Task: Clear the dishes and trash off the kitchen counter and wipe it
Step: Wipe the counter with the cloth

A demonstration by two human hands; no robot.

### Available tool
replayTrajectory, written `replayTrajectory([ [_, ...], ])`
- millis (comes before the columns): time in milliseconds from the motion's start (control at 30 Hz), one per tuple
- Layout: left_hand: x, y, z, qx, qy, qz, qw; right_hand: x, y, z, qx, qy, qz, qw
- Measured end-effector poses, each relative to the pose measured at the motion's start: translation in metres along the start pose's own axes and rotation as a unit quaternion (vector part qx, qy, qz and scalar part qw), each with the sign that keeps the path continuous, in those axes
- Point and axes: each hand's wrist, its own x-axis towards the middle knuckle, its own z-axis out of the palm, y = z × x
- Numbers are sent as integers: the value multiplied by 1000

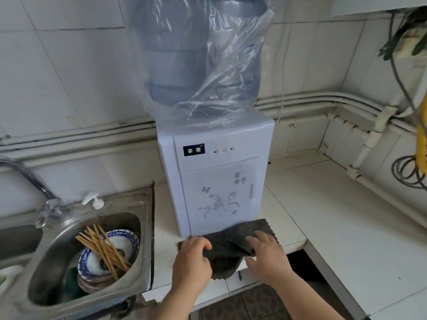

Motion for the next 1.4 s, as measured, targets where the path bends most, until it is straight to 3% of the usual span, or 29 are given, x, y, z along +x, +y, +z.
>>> replayTrajectory([
  [67,4,6,10,16,-22,27,999,9,4,3,-11,-21,-13,1000],
  [133,9,15,22,52,-99,31,993,18,10,7,-27,-79,-29,996],
  [200,14,19,32,101,-196,-1,975,23,16,12,-33,-159,-31,986],
  [267,17,25,38,130,-225,-41,965,26,23,15,-18,-186,-31,982],
  [400,28,47,47,147,-150,-90,973,31,39,9,38,-145,-45,988],
  [567,41,86,67,143,-91,-22,985,30,77,-3,69,-46,-16,996],
  [767,49,147,107,182,-155,78,968,12,142,-15,65,37,90,993],
  [1033,35,222,169,184,-262,190,928,-53,221,-17,92,46,251,963],
  [1400,-31,286,220,204,-381,383,816,-175,248,-4,143,104,463,868],
])
